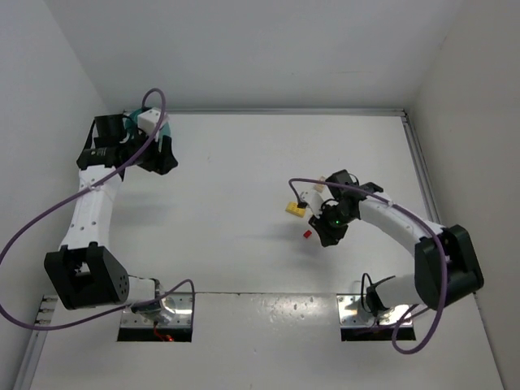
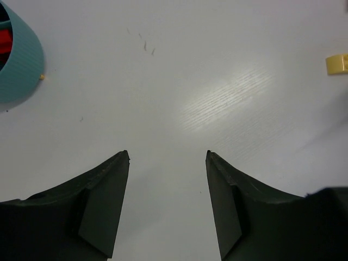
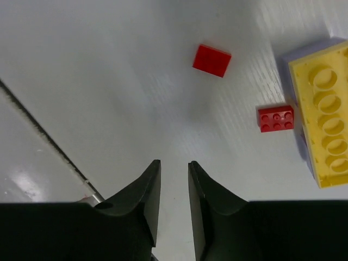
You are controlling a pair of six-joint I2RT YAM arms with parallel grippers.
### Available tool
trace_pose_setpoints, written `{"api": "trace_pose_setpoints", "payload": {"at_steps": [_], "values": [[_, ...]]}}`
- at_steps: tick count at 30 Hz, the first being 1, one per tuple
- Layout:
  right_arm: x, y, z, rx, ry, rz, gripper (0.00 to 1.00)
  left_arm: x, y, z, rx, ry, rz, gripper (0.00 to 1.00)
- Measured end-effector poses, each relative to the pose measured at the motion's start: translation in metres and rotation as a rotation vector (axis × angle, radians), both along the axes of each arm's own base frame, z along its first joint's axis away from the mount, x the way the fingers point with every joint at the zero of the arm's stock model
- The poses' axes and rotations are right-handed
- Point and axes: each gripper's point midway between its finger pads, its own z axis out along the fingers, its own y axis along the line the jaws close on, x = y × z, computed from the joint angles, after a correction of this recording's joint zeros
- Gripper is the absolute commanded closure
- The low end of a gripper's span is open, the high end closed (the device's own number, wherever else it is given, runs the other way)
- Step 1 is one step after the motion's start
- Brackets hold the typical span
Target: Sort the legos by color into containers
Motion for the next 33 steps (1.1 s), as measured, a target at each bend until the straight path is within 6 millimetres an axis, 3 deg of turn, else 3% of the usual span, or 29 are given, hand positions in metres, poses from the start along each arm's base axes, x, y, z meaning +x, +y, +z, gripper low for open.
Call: {"api": "trace_pose_setpoints", "payload": {"at_steps": [6,11,14,33], "values": [[0.003,-0.016,-0.028,-0.140,0.086,-0.112,0.73,0.001,-0.003,0.007,-0.020,-0.020,-0.002,0.36],[0.021,-0.015,-0.028,-0.174,0.088,-0.203,0.58,0.004,-0.002,0.010,-0.033,-0.031,0.011,0.36],[0.030,-0.013,-0.030,-0.182,0.080,-0.254,0.55,0.005,-0.001,0.011,-0.043,-0.034,0.020,0.36],[0.059,-0.024,-0.057,-0.314,0.067,-0.418,0.55,0.011,0.001,0.012,-0.063,-0.051,0.043,0.36]]}}
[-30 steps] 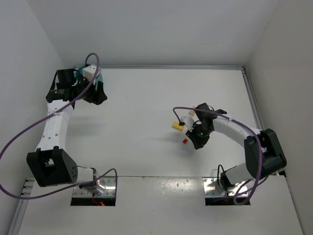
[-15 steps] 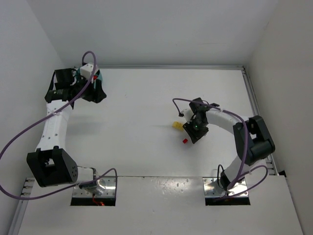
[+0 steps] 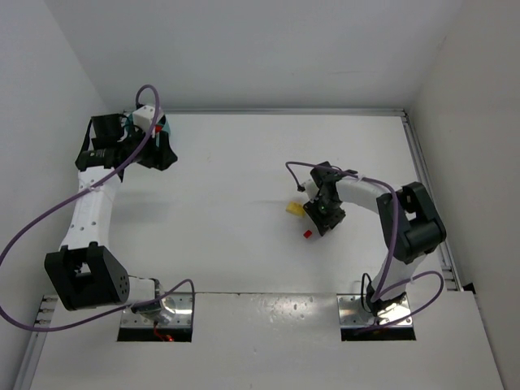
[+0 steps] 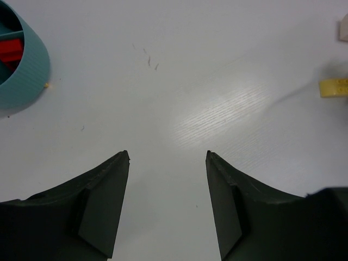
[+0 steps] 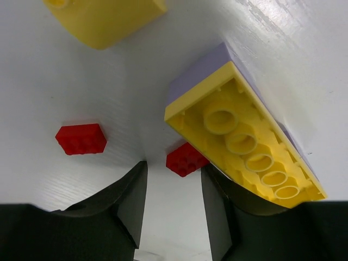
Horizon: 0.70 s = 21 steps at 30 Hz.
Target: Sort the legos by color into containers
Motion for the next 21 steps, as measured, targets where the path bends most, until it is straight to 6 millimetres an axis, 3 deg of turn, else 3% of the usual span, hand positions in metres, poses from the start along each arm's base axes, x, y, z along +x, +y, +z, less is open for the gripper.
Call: {"api": "trace_pose_setpoints", "payload": {"at_steps": [9,21], "values": [[0.002,-0.001,-0.001,-0.014,0.010,-0.010,0.55,0.000,0.000,-0.002,-0.002,0.001,0.001,0.36],[0.005,0.001,-0.002,-0.015,0.020,-0.011,0.70,-0.001,0.000,-0.013,-0.016,0.006,0.011,0.32]]}}
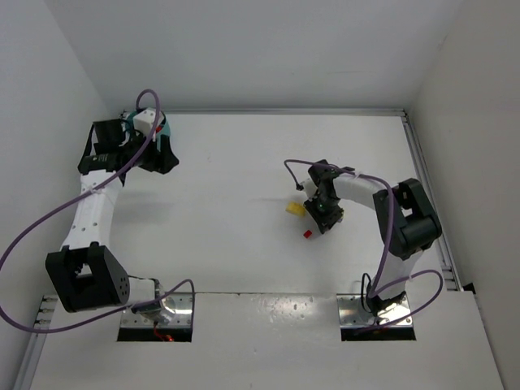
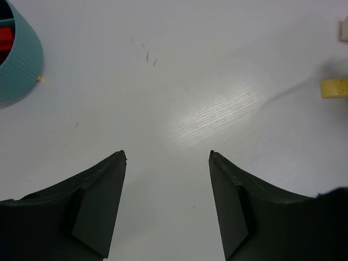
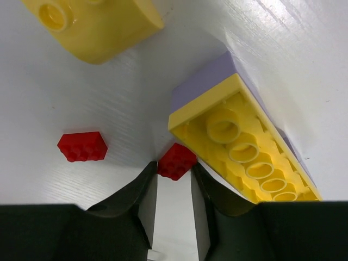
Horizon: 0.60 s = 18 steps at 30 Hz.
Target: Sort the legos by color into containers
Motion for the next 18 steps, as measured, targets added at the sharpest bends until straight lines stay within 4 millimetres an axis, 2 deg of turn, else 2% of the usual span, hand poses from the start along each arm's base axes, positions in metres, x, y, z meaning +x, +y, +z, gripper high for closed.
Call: {"api": "trace_pose_setpoints", "payload": {"at_steps": [5,11,15,18], "values": [[0.001,0.002,0.000,0.007,0.009,0.000,0.88,-0.002,-0.002,-0.001,-0.012,-0.010,0.001,0.32],[0.003,0.010,0.002,0.055,0.026,-0.003,0.96,-0.015,-0.014,-0.005,-0.068,-0.019,-0.064,0.29],[0.005,0.035,0.013,0.184,0.027,0.028,0.97,-0.035,-0.033,-0.015,-0.158,0.000,-0.161,0.29],[0.008,0.064,0.046,0.351,0.008,0.087,0.97,-0.053,-0.055,-0.024,-0.233,0.029,-0.253,0.32]]}}
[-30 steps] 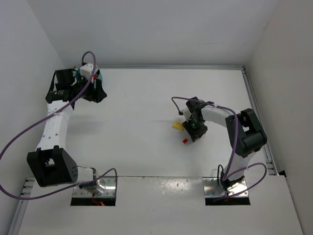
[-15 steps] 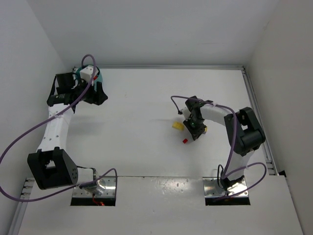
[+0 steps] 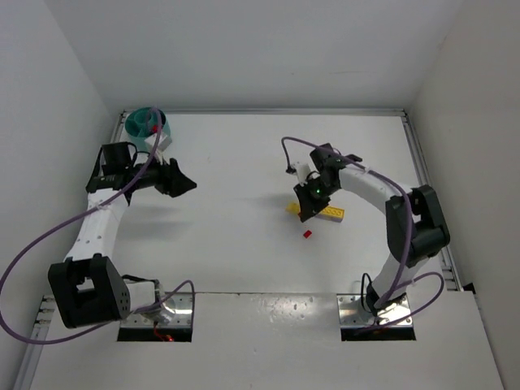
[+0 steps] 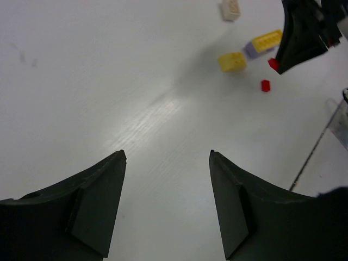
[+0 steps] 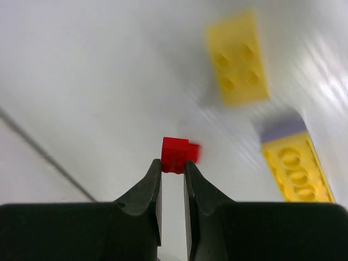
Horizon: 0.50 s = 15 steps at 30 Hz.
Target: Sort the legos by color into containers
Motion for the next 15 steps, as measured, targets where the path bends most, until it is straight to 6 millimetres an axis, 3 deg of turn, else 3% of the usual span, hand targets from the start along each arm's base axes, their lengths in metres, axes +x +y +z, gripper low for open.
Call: {"api": "trace_pose_setpoints", "payload": {"at_steps": [5,9,11,15], "values": [[0.013,0.055,0.080,0.317,-0.058,0.149,0.97,-0.034,-0.050,-0.011,-0.048,0.008,-0.205,0.33],[-0.001,0.087,0.128,0.535,0.004,0.287,0.97,-0.066,-0.089,-0.007,-0.032,-0.066,-0.379,0.32],[-0.009,0.097,0.137,0.599,0.050,0.335,0.97,-0.078,-0.103,-0.005,-0.020,-0.107,-0.447,0.32],[-0.035,0.106,0.135,0.648,0.167,0.385,0.97,-0.092,-0.123,-0.006,0.004,-0.153,-0.539,0.32]]}}
